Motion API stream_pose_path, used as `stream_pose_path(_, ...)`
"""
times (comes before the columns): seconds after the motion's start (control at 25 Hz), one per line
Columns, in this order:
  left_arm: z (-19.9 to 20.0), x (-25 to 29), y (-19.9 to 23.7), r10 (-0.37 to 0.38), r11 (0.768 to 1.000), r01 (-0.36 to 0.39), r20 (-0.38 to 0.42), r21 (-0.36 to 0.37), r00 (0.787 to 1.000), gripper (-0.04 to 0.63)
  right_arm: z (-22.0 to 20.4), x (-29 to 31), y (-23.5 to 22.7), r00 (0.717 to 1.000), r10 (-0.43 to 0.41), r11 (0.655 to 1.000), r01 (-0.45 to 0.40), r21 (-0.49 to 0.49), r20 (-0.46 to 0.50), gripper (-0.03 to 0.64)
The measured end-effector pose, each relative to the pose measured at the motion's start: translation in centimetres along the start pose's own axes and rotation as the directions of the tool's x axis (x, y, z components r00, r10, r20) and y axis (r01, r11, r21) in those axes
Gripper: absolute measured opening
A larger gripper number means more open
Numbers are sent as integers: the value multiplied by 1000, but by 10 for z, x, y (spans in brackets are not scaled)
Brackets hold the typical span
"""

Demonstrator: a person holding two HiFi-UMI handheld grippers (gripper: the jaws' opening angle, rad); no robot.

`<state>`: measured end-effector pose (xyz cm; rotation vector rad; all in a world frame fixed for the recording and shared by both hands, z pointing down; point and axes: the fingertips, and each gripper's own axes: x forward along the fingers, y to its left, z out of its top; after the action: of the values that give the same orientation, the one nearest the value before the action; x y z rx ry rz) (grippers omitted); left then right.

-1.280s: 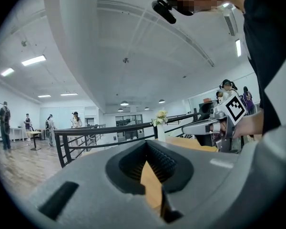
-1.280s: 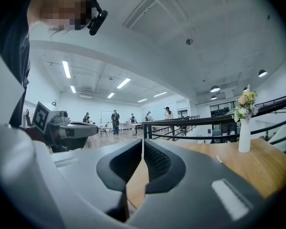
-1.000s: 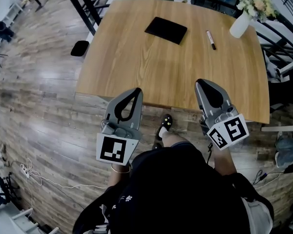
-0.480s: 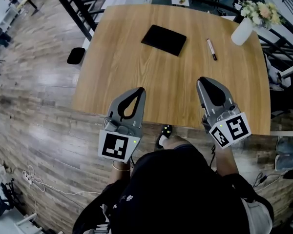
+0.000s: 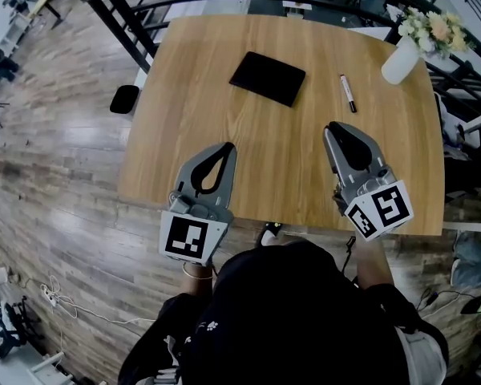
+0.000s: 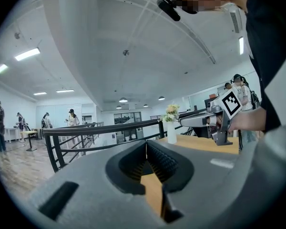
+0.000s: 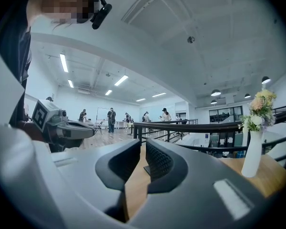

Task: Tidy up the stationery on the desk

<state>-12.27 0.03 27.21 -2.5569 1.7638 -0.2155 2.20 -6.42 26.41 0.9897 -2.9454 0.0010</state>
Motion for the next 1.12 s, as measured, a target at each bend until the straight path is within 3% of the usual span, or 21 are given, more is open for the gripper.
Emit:
stream_pose_path(0.44,-9,33,16,9,1000,-10,-30,-13,1000,6,-7,23,-36,1000,12,1000,-12,-19,-24,52)
stream_pose_path(0.88,-33,46,35,45,999,-43,-82,22,996,39,-22,43,-59,998,23,999,-26,-45,-66,65)
stream_pose_path(1.12,-35,53,47,46,997,-41,-71,60,996,64,-25,58,-68,996,24,998,-29,-52,-80,72)
